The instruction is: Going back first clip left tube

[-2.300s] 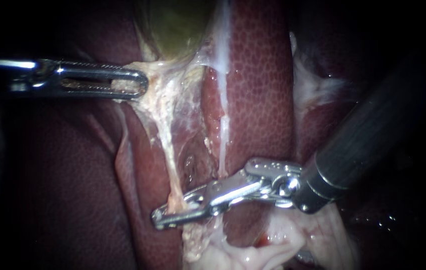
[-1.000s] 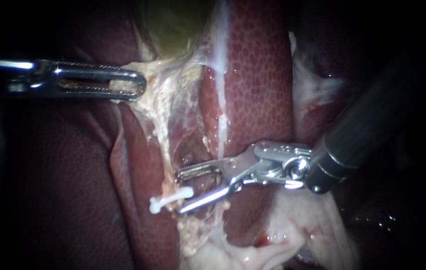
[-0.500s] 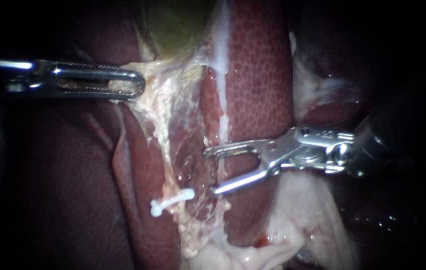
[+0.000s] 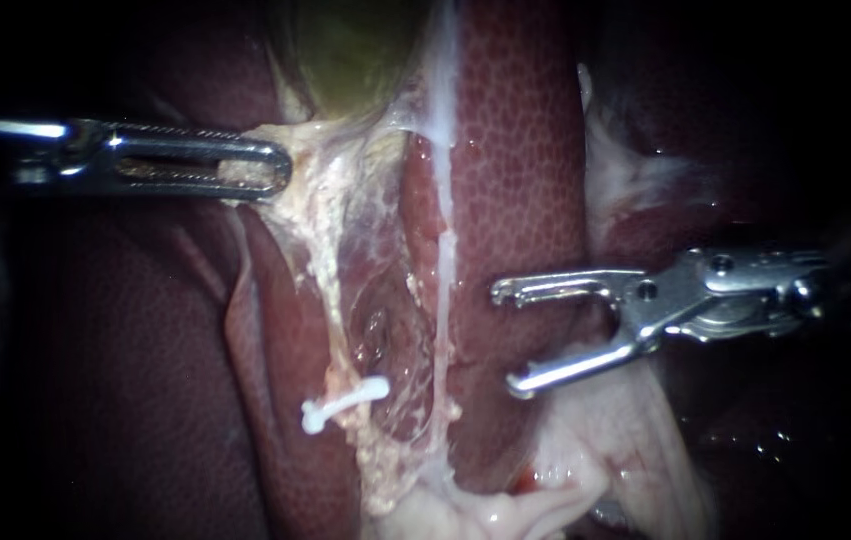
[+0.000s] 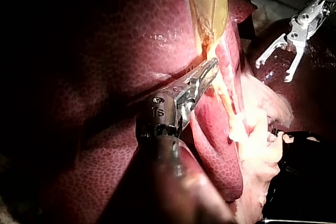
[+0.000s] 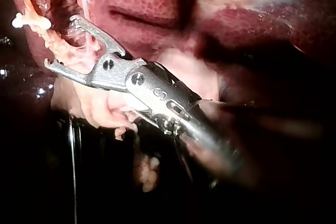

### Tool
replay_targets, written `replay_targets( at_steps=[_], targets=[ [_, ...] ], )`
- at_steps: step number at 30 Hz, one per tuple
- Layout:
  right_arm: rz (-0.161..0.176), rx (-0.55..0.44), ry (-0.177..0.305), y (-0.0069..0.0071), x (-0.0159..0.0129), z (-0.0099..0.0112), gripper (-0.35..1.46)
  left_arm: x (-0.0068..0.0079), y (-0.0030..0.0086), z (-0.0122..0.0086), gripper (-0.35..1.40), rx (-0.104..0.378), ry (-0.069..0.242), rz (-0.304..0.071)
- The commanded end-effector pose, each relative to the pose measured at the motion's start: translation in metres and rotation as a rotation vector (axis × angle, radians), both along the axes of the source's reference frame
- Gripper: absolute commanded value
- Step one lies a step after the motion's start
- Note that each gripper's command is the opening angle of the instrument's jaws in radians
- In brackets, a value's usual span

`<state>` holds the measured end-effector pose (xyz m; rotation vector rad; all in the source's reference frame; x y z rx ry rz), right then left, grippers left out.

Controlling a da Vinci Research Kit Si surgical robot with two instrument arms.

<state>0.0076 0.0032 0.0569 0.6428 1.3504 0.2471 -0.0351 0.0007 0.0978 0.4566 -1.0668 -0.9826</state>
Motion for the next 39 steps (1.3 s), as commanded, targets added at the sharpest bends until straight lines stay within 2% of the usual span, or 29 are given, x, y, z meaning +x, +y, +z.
replay_targets(
  at_steps=[1,7,25,31,33,39],
  targets=[
    [0.005,-0.002,0.000,0.0002,-0.0002,-0.0003,0.60,-0.0001,0.0000,0.0001,-0.35,0.000,0.001,-0.001],
    [0.014,-0.009,0.010,0.0010,-0.0006,-0.0015,0.60,-0.0001,0.0000,0.0001,-0.35,0.000,0.002,-0.002],
    [0.017,-0.012,0.009,0.0016,-0.0005,-0.0014,0.60,-0.0004,-0.0001,0.0005,-0.35,-0.002,0.003,-0.003],
    [0.019,-0.011,0.011,0.0015,-0.0006,-0.0015,0.60,-0.0017,-0.0010,0.0028,-0.35,-0.013,0.000,-0.001],
    [0.019,-0.011,0.012,0.0015,-0.0006,-0.0015,0.60,-0.0023,-0.0014,0.0038,-0.35,-0.019,0.001,0.011],
    [0.019,-0.011,0.012,0.0015,-0.0005,-0.0015,0.60,-0.0042,-0.0022,0.0055,-0.35,-0.009,0.004,0.025]
  ],
)
